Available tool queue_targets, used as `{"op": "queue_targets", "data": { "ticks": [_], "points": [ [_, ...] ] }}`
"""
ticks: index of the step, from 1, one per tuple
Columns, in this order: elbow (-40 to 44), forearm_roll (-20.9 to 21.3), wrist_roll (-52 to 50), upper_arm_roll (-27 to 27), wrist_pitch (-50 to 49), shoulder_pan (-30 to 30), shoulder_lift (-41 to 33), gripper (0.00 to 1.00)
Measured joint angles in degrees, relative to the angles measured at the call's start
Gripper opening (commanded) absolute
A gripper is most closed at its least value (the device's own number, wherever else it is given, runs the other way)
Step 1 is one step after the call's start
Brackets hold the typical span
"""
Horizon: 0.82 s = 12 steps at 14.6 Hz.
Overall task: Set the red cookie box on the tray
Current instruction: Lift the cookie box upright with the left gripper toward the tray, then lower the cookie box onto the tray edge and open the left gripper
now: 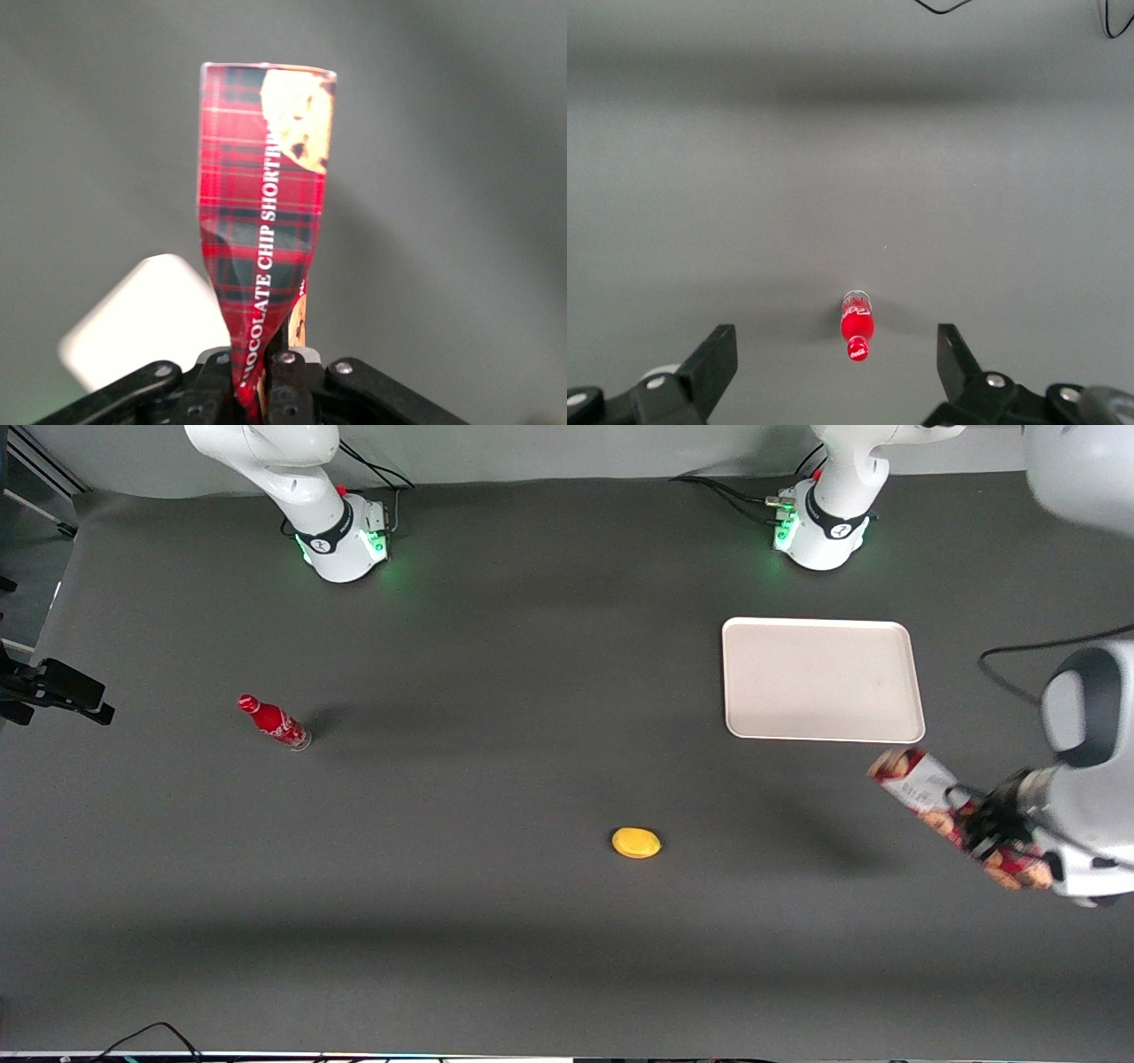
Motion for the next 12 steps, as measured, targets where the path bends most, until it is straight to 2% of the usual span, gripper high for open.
{"op": "queue_targets", "data": {
  "ticks": [3,6,12],
  "points": [
    [0.2,0.0,19.6,1.4,-12.6,0.3,-5.5,0.0],
    [-8.1,0.0,32.4,2.1,-14.4,0.4,-11.3,0.0],
    [-46.5,0.5,44.5,6.1,8.6,0.7,-27.9,0.0]
  ]
}}
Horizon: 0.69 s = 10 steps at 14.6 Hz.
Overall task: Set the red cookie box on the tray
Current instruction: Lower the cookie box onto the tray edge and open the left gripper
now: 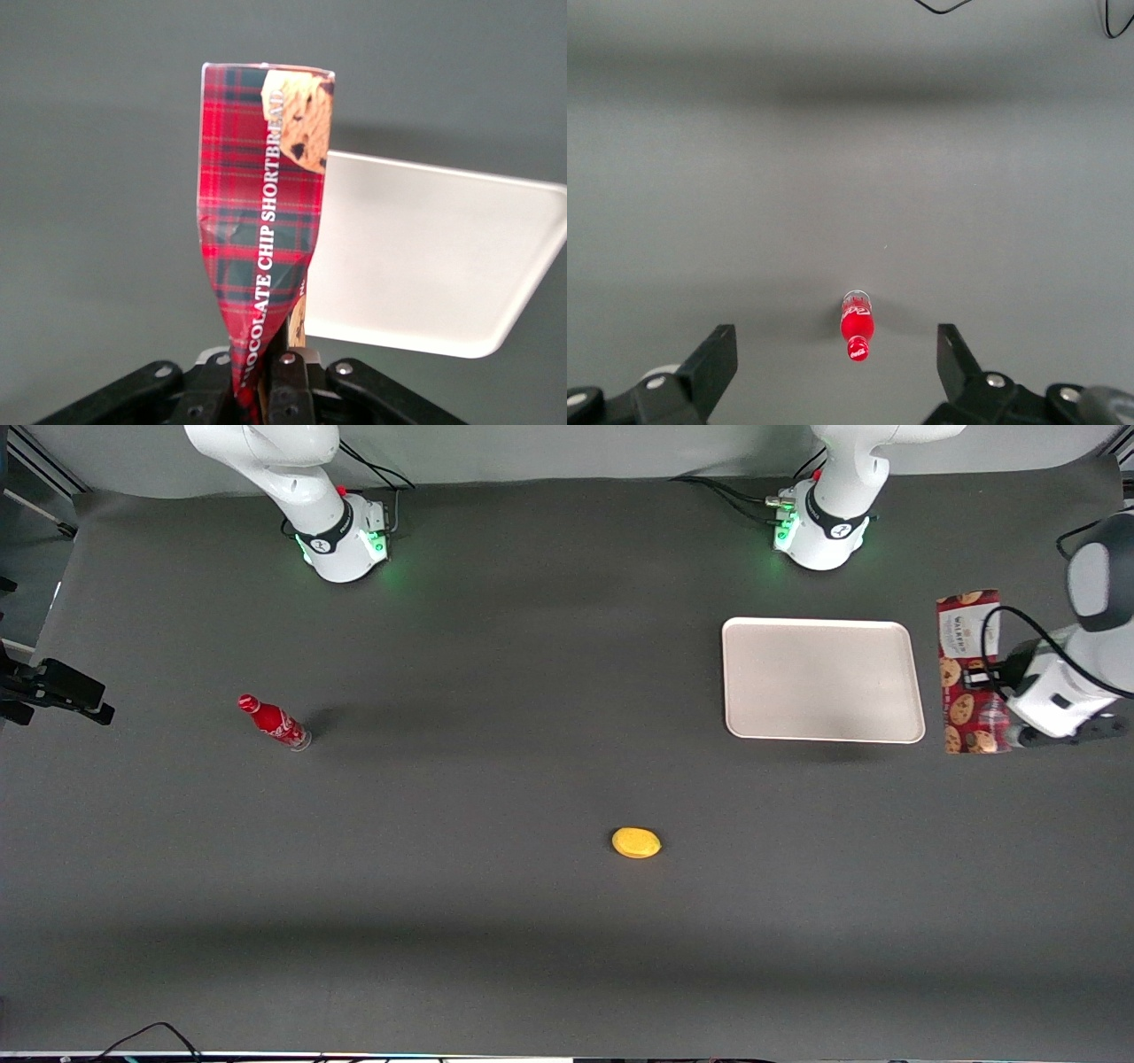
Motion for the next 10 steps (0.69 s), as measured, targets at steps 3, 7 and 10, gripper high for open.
{"op": "queue_targets", "data": {
  "ticks": [3,7,10],
  "points": [
    [-15.5,2.2,1.2,0.8,13.5,0.0,-2.9,0.0],
    [-28.0,5.2,2.1,3.5,28.2,0.0,-3.0,0.0],
    [-32.3,6.0,2.3,5.9,35.3,0.1,-3.0,0.99]
  ]
}}
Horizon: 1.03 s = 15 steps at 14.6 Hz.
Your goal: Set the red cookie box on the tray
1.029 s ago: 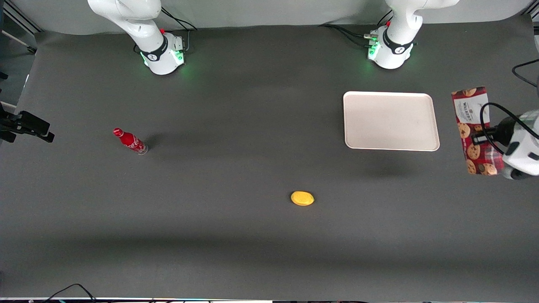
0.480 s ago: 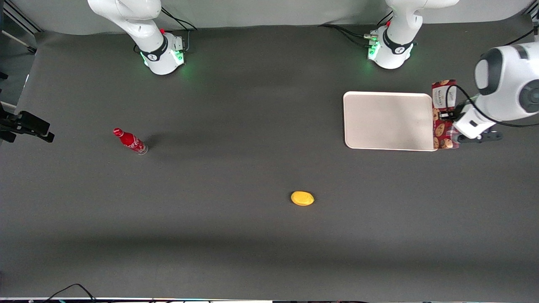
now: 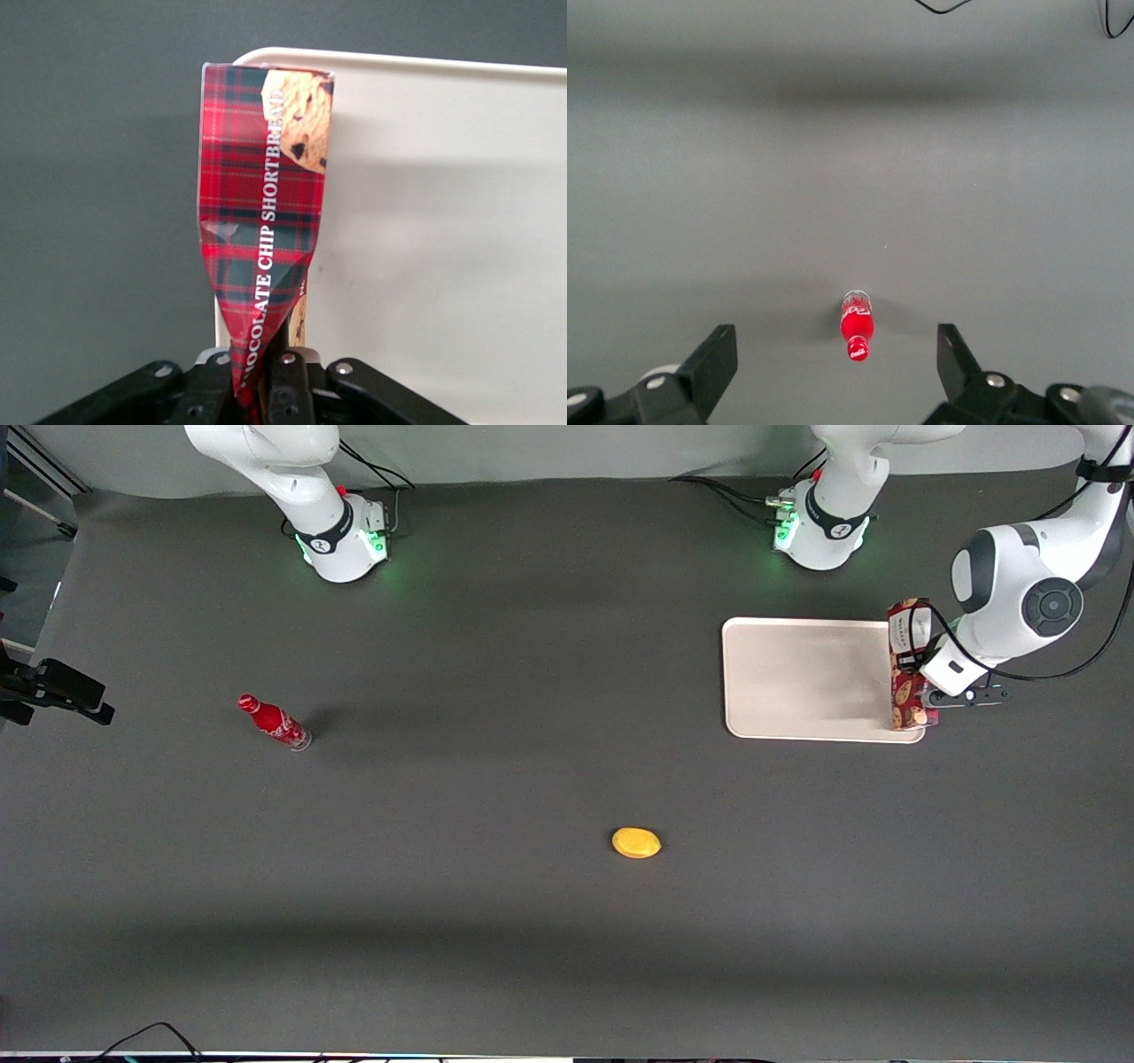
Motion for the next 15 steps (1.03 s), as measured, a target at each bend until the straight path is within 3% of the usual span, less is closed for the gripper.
{"op": "queue_targets", "data": {
  "ticks": [8,15],
  "points": [
    [4.0,0.1,0.4,0.4,-1.4,0.0,-0.1,1.0],
    [31.8,-3.2,0.3,-3.9,-27.0,-0.4,-1.2,1.0]
  ]
}}
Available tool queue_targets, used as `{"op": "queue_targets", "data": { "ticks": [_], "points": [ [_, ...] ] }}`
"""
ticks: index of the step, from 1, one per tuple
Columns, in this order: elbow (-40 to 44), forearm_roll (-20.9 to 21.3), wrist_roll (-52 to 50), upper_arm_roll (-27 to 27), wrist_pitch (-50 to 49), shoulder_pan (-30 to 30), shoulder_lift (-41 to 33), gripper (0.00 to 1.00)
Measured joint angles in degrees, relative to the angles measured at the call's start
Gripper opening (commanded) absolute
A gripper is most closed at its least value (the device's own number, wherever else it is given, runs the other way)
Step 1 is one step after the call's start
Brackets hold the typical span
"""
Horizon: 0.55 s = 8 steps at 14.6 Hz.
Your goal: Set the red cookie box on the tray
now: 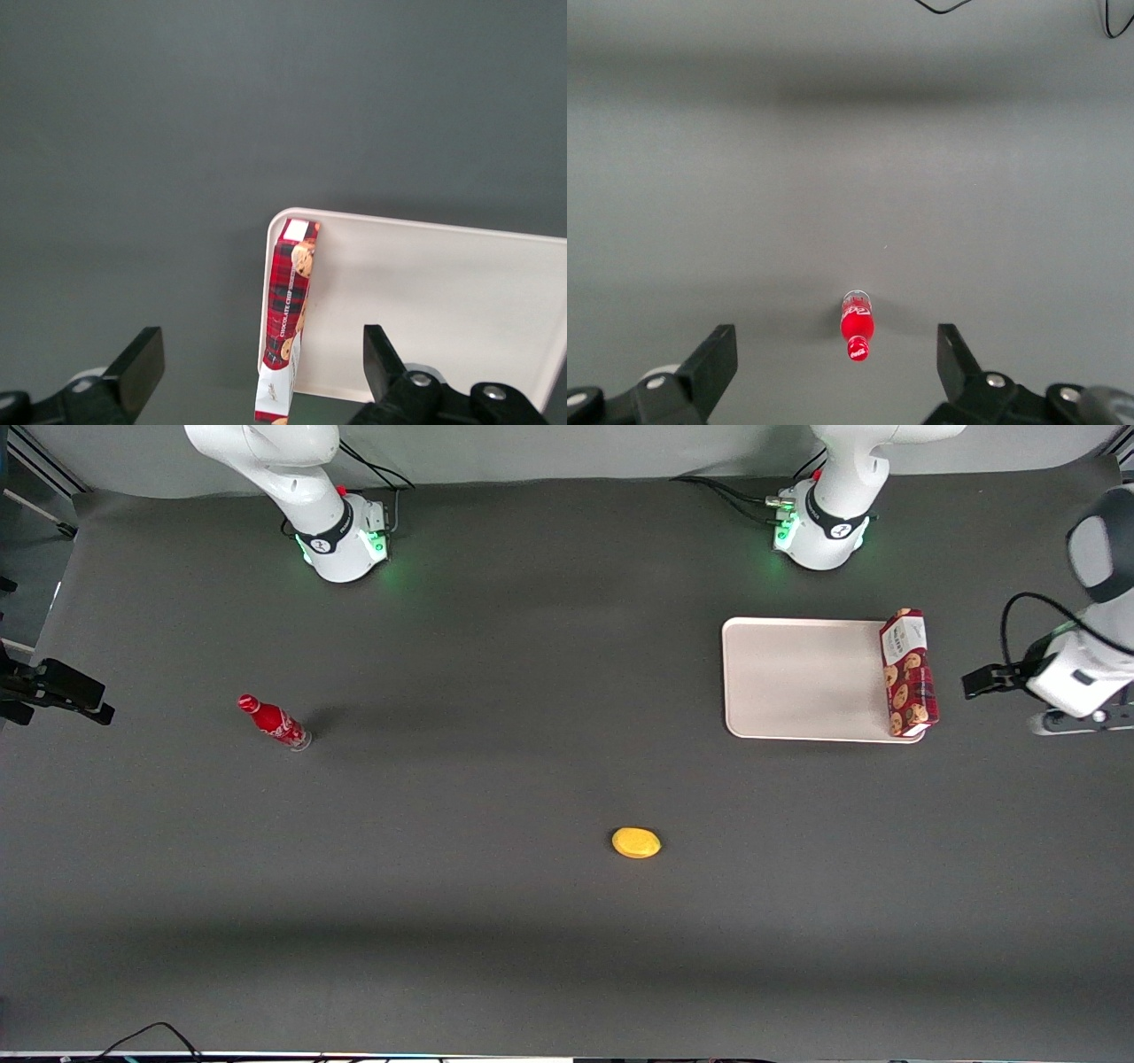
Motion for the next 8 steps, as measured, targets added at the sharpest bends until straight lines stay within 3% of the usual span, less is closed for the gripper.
{"op": "queue_targets", "data": {
  "ticks": [5,8],
  "points": [
    [20.8,-2.7,-0.7,-7.2,-10.5,-0.5,5.0,1.0],
    [25.8,-4.8,-0.7,-7.9,-13.9,-0.7,6.6,1.0]
  ]
}}
